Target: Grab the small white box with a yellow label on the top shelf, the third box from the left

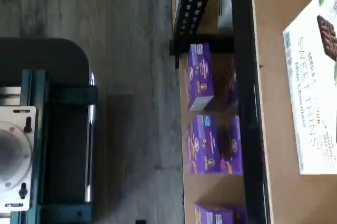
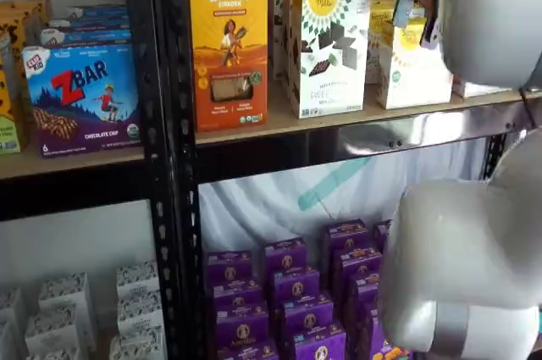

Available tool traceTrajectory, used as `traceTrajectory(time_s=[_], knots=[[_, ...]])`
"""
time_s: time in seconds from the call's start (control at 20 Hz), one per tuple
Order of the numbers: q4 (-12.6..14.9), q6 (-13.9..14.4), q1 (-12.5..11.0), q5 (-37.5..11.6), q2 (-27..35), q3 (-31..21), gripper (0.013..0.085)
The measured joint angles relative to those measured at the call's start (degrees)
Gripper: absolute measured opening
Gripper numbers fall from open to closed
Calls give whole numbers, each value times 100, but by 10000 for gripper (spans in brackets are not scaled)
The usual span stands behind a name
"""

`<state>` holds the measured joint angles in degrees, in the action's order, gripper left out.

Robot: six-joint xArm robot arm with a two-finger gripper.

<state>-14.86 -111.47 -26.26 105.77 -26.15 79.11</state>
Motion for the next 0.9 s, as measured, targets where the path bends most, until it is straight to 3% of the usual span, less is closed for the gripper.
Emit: traceTrajectory(time_s=[0.1,0.25,0.4,0.75,0.9], knots=[[352,135,263,392,172,200,850],[410,266,408,493,156,138,850],[210,281,355,388,119,70,850],[-542,77,-99,-277,304,248,850],[-659,16,-169,-508,553,450,850]])
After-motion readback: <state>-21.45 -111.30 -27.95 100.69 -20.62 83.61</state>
